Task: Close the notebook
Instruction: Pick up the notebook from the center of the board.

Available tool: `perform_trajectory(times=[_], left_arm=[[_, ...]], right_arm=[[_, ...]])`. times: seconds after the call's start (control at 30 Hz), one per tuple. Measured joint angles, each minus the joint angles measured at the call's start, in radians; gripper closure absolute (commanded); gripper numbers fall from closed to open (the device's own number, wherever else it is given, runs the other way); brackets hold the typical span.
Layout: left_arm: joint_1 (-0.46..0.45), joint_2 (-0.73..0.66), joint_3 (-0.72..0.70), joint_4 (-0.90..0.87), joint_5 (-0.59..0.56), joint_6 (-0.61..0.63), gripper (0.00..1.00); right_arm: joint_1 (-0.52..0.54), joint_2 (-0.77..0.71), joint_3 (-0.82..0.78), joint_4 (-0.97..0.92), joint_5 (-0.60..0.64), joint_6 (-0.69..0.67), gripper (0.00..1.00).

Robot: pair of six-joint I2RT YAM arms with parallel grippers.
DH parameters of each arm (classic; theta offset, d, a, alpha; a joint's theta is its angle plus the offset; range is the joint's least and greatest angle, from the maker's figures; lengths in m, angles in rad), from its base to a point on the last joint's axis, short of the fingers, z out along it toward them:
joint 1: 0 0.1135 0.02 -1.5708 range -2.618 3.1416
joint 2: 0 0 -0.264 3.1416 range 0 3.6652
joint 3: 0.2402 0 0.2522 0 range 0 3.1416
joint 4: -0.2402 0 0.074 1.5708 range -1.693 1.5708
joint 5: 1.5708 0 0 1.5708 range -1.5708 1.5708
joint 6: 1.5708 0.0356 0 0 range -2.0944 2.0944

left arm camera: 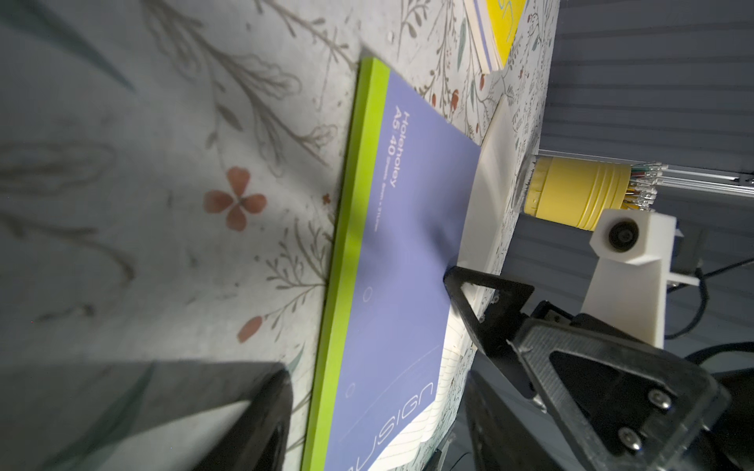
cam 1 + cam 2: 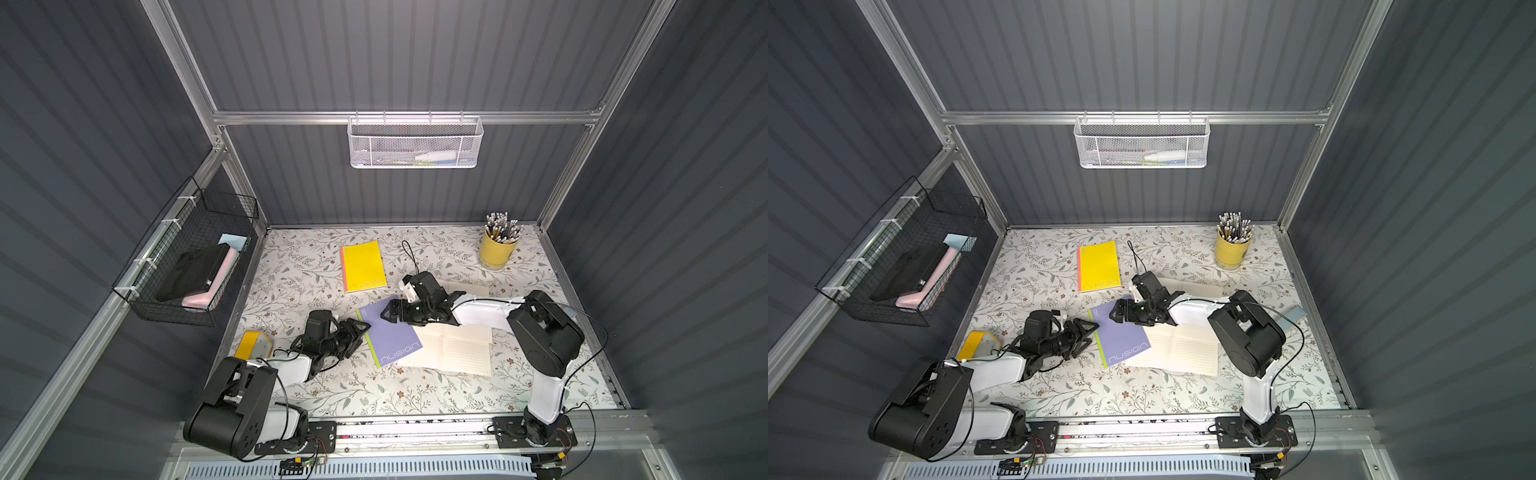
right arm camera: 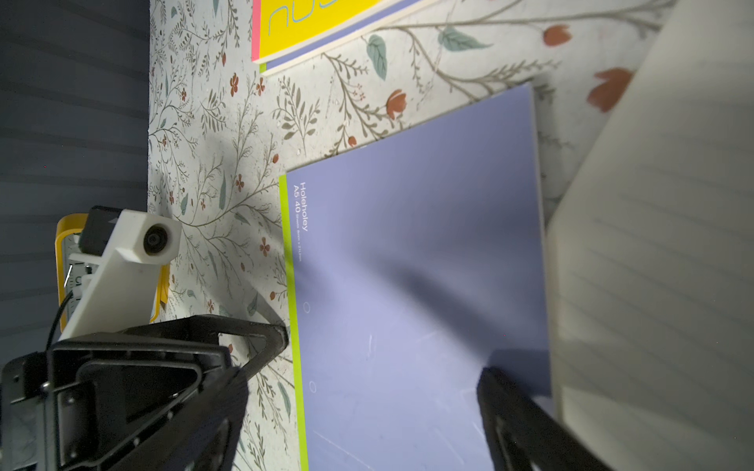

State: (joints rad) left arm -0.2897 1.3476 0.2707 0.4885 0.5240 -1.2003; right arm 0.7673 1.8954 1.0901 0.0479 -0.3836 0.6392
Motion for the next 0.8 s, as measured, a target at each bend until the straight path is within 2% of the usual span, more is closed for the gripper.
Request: perform_trajectory(times=[0.4, 0.8], left_arm=[[0.000, 0.068, 0.004, 0.097, 0.012, -0.003, 0.34], [0.000, 0.073, 0.014, 0.081, 0.043, 0.187, 0.35]], right_arm=[[-0.002, 0.000, -0.008, 0.015, -0.013, 0.004, 0.09], [-0.003, 0.002, -0.019, 0.043, -0.025, 0.015, 0.09]])
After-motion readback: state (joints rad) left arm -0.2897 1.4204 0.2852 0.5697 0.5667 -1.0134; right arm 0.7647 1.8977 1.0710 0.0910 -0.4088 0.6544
